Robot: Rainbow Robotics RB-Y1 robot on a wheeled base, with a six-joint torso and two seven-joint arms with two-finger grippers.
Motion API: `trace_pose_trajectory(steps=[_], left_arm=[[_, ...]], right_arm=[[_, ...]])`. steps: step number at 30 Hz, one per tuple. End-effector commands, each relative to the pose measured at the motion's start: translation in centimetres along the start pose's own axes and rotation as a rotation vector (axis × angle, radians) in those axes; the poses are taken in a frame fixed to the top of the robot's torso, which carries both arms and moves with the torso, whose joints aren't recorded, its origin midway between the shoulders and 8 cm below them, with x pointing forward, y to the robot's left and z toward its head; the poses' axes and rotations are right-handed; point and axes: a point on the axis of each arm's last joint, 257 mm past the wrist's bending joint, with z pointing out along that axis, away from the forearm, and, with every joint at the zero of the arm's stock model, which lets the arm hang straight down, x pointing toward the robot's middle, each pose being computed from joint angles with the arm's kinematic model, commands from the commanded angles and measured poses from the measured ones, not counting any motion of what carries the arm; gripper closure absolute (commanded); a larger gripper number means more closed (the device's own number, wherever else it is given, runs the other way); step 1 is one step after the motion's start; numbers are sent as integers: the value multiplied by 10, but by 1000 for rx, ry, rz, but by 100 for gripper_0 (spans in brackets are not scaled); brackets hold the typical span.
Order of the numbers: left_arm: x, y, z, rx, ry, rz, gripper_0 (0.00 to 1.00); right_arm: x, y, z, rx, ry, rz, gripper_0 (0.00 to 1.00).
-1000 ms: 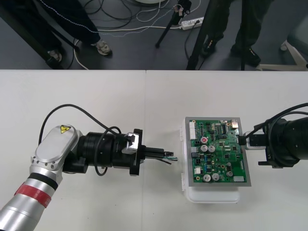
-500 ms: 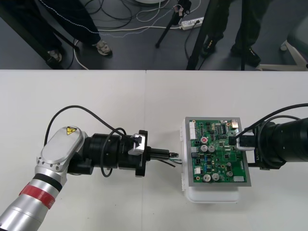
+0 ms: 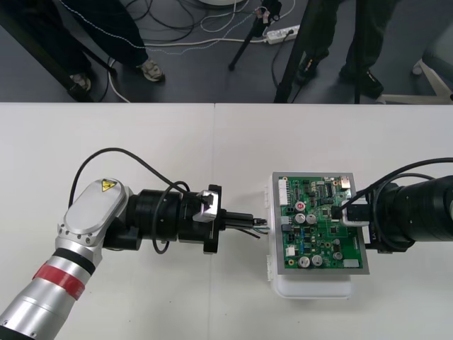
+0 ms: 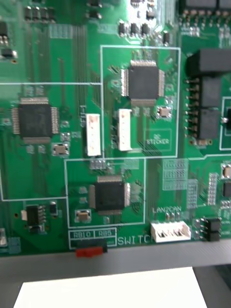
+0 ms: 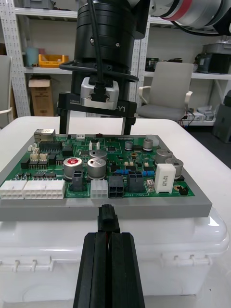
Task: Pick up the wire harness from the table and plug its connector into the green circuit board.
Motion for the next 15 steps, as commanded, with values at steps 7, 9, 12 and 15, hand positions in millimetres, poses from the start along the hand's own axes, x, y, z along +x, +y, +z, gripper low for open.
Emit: trace_pose_trajectory(steps=[7,9,12,15], left_arm=[[-16,7,29,34,-40,-8,100],[-14,7,33,37,-47,-25,100],[-16,6,36,38,-54,-21,100],[-18,5,40,41,-63,-24,100]], right_arm=[[-20,-7,-2,14,-32,-77,0],[-21,-6,-2,14,-35,-83,0],[-23,-8,-3,19,-38,-91,0],[-26,-10,-3,23,-44,-98,0]])
